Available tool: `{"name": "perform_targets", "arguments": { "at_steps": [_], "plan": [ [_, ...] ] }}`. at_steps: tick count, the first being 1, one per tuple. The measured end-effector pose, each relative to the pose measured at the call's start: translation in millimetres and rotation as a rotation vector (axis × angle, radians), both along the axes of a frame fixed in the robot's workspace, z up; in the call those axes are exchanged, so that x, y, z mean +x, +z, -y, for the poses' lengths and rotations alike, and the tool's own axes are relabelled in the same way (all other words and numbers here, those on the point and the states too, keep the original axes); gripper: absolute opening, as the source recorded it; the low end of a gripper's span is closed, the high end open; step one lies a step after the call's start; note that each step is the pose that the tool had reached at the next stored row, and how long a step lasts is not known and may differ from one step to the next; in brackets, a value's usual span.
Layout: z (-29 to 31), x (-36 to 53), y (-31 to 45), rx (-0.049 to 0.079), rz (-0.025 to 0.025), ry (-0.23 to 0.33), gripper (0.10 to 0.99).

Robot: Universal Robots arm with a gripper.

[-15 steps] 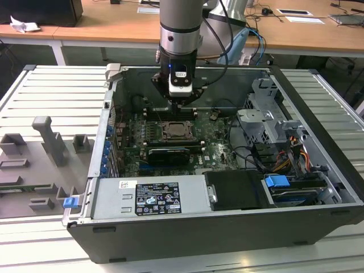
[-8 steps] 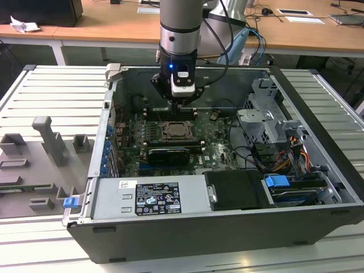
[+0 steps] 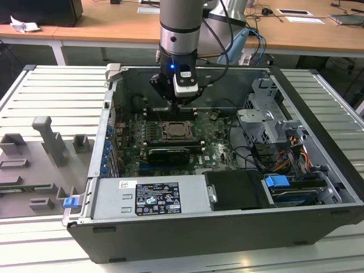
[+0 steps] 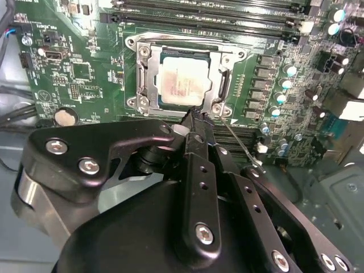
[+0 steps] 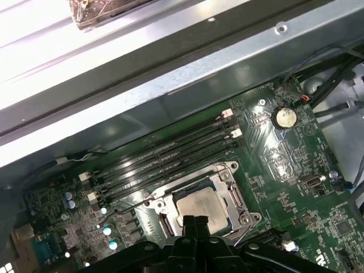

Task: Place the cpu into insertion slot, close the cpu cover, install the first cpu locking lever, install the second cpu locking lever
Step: 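Install the first cpu locking lever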

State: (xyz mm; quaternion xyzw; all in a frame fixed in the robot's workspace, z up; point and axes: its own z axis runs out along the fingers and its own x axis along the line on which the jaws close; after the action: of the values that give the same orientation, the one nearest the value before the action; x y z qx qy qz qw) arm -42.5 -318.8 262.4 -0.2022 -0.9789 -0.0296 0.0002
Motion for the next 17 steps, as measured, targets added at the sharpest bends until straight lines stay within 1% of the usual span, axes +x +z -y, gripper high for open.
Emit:
{"name": "perform_targets", "arguments": {
  "at_steps": [9,14,17],
  "plan": [
    [0.0,0.0,0.0,0.0,0.0,0.079,0.106],
    [0.0,0.0,0.0,0.0,0.0001,0.175,0.106],
    [0.0,0.0,-0.1,-0.002,0.0033,0.212,0.106]
  ]
}}
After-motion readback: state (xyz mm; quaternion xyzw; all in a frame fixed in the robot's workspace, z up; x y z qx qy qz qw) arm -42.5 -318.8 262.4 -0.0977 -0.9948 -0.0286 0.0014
